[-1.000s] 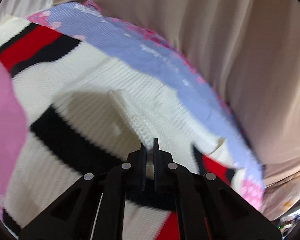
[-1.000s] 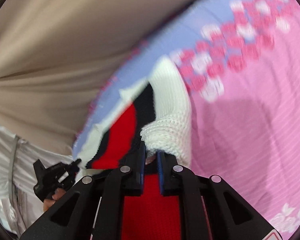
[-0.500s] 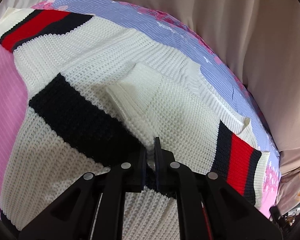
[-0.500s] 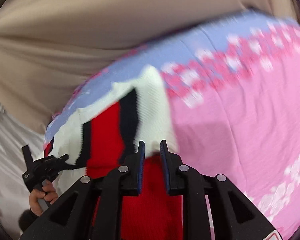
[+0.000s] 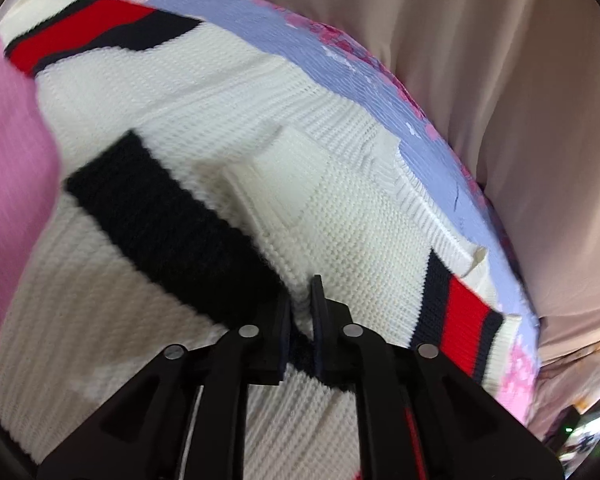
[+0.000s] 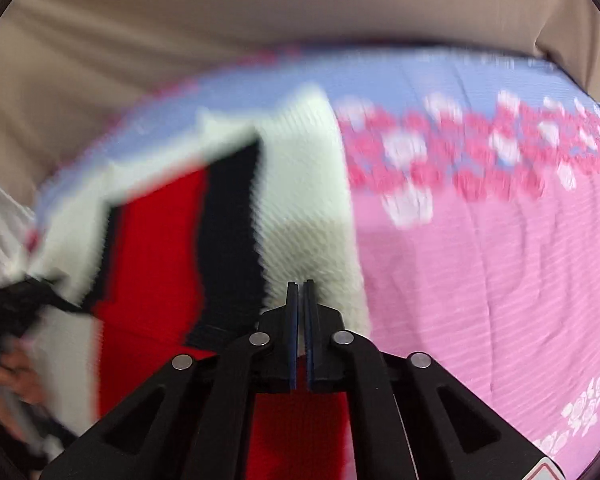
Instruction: Fold small clothes
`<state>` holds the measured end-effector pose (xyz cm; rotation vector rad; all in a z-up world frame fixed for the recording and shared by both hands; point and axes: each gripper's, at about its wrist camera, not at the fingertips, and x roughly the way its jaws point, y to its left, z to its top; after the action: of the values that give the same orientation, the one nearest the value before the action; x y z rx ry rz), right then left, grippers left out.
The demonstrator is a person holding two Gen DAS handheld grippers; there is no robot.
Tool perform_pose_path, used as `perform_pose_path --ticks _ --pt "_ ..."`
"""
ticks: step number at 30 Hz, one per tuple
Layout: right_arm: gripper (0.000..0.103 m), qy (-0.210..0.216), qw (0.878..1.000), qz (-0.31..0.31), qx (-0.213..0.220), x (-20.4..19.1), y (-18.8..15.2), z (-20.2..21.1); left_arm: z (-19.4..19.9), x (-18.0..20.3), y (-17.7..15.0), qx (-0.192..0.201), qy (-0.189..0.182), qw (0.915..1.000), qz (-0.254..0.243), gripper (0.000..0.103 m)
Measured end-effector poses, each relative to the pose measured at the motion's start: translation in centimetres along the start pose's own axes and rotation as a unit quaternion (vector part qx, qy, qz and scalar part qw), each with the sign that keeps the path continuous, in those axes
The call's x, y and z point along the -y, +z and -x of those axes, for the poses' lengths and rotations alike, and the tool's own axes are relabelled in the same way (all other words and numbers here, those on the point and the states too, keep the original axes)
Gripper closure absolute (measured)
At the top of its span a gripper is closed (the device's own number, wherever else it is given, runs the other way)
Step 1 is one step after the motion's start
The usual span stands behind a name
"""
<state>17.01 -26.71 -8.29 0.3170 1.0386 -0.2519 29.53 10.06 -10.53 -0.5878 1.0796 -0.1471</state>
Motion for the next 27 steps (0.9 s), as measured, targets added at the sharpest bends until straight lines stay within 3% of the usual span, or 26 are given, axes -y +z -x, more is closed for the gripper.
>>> perform_pose_path --ticks 1,2,3,5,8,11,14,16,18,19,21,22,24,27 --pt "0.103 -0.009 1.000 0.006 -0.004 -0.6 0.4 0.5 1.3 -0.7 0.6 0.013 -0.005 0.9999 0.008 0.085" --pt "0.102 -0.009 1.000 0.011 0.006 -1.6 0.7 1.7 2.4 -1.4 1.2 0.028 -0.005 0.9995 0.015 0.070" --pt "0.094 -0.003 1.000 0.016 0.018 -2.2 0.8 2.4 4.2 -2.9 2.3 0.055 -0.003 0.9981 0.029 0.048" --pt "0.088 0.013 0.999 0.030 0.028 -4.4 0.5 4.5 7.7 -7.0 5.1 0.111 0.027 0.9910 0.069 0.029" --pt "0.076 0.055 0.997 0.048 0.013 -7.4 -1.3 6.1 10.7 -14.3 10.0 0.155 0.063 0.9763 0.137 0.028" --pt "0.075 0.086 0.993 0.082 -0.015 -10.9 -4.2 6.1 11.8 -21.1 14.3 0.175 0.098 0.9593 0.199 0.028" --pt "0.074 0.108 0.987 0.110 -0.045 -13.6 -7.8 6.6 11.9 -27.3 17.9 0.178 0.120 0.9416 0.259 0.032" --pt "0.071 0.115 0.983 0.124 -0.068 -15.5 -9.5 6.1 11.4 -29.9 19.5 0.171 0.124 0.9355 0.283 0.046" --pt "0.071 0.122 0.980 0.129 -0.087 -17.1 -10.8 5.5 10.4 -30.9 20.3 0.156 0.116 0.9406 0.278 0.068" --pt "0.071 0.125 0.979 0.132 -0.094 -17.5 -11.2 5.3 10.1 -30.8 20.7 0.159 0.129 0.9416 0.268 0.073" --pt "0.071 0.124 0.978 0.137 -0.099 -18.5 -11.4 5.1 9.2 -30.3 21.6 0.140 0.131 0.9483 0.253 0.097" --pt "0.071 0.126 0.977 0.139 -0.099 -18.8 -11.3 5.1 9.2 -30.0 22.0 0.133 0.137 0.9483 0.253 0.099" --pt "0.069 0.124 0.978 0.138 -0.093 -19.0 -11.1 5.3 10.5 -28.1 22.3 0.158 0.136 0.9487 0.238 0.101" --pt "0.068 0.123 0.981 0.123 -0.082 -18.1 -10.6 5.7 13.3 -20.4 22.0 0.200 0.114 0.9617 0.148 0.101"
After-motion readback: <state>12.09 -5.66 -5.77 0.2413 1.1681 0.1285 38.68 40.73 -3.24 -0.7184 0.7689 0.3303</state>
